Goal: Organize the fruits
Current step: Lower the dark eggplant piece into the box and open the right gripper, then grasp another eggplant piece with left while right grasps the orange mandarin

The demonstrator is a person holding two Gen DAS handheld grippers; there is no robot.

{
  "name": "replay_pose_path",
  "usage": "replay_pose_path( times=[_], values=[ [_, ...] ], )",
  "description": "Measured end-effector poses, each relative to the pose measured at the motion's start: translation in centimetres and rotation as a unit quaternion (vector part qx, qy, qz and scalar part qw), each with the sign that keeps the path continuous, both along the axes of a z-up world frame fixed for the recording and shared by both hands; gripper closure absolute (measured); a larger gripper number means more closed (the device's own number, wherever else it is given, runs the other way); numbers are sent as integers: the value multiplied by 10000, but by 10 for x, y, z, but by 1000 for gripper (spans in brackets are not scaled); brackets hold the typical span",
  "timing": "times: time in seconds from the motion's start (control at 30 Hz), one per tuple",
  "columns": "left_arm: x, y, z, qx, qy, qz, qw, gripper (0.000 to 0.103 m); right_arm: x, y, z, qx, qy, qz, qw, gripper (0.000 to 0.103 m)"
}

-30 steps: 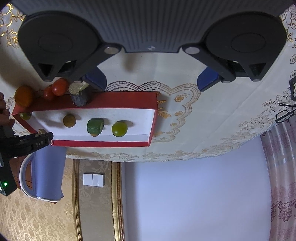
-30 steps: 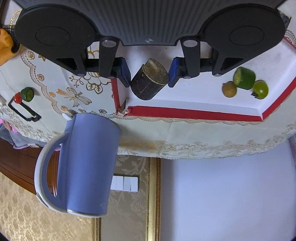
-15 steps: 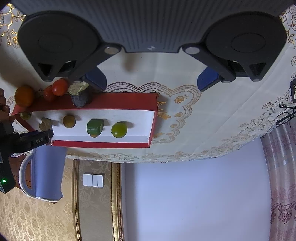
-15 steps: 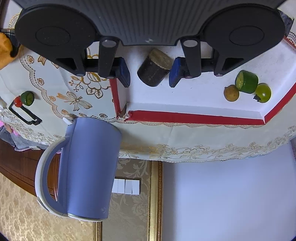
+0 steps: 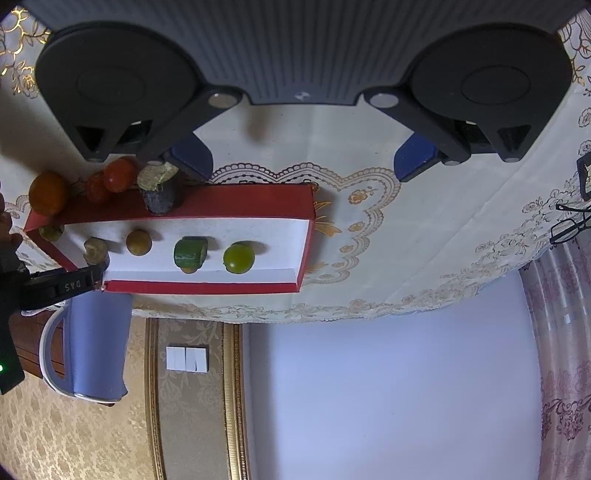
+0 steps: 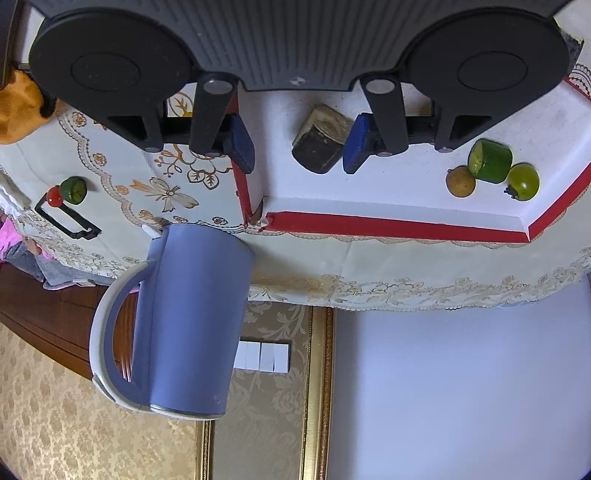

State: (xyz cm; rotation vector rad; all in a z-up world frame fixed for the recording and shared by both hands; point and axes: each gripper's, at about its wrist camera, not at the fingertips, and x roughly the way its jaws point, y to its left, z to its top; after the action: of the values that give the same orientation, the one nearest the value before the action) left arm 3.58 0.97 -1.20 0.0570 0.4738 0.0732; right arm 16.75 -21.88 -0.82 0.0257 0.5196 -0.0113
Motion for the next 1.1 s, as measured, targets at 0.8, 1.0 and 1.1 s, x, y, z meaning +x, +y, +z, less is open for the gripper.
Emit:
replay_pose_path(
  times=[0.8,1.0,1.1],
  values=[
    [22,-56,10,61,244,-1194,9925,40,-157,-25,-17,586,-863,235,9943,30],
    [43,-62,5,-202,637,-1201,9905,59,-164,-22,-20,588,-866,248,9942,29],
    [49,-60,4,-401,719,-1205,9893,63,-166,-23,-21,593,-852,263,9942,29]
  ],
)
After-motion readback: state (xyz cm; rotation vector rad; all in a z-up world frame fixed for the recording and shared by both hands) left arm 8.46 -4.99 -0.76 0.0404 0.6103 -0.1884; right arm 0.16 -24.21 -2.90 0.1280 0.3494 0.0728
